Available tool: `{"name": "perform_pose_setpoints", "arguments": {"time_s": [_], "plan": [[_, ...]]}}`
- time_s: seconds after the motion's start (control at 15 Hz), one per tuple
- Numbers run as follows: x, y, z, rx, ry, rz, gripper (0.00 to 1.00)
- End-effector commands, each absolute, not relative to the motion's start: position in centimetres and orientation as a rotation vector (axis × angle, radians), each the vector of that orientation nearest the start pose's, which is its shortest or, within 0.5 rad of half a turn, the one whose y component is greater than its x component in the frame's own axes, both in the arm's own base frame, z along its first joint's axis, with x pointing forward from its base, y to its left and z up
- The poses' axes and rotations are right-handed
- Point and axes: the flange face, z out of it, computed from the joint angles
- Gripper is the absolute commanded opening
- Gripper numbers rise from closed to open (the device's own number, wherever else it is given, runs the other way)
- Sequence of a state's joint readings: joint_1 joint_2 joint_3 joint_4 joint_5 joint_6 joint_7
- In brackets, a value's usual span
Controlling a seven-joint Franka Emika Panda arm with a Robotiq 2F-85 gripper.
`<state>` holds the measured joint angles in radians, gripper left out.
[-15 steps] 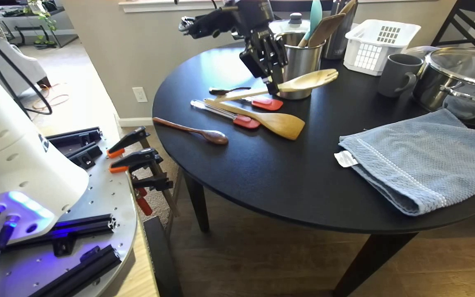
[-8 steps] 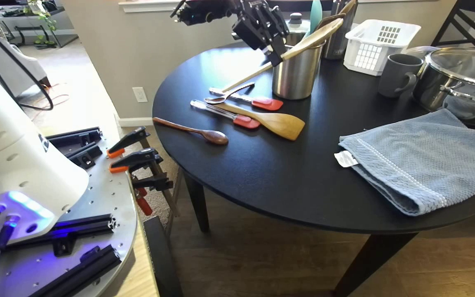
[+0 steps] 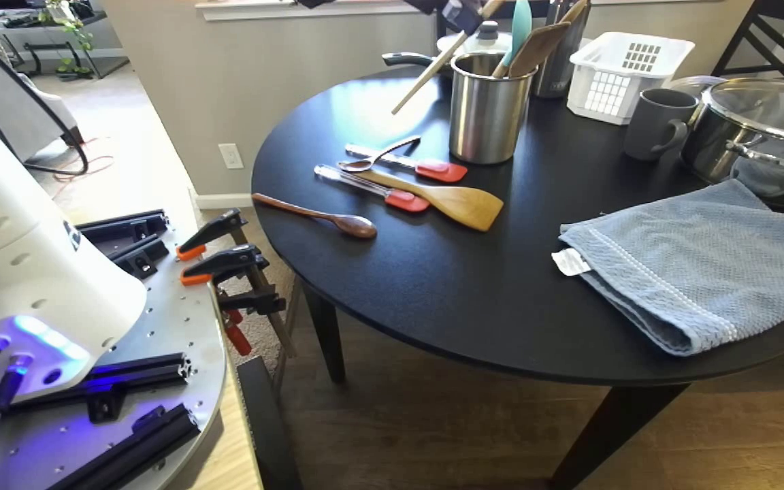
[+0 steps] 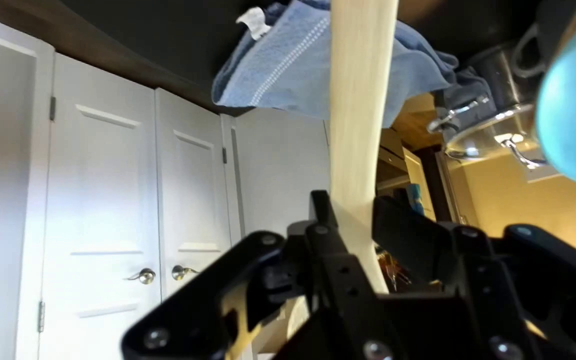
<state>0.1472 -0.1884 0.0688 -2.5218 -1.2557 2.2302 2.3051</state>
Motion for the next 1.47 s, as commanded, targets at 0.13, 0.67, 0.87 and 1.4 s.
{"name": "perform_pose_setpoints", "arguments": {"time_s": [0.13, 0.67, 0.87, 1.4], "plan": [[44.8, 10.8, 40.5, -2.403, 1.619, -1.757, 0.07], [50.5, 16.9, 41.5, -2.209, 1.184, -2.312, 0.07], [53.1, 16.4, 39.3, -2.200, 1.166, -2.410, 0.07], [56.5, 15.9, 33.7, -2.275, 1.234, -2.381, 0.07]]}}
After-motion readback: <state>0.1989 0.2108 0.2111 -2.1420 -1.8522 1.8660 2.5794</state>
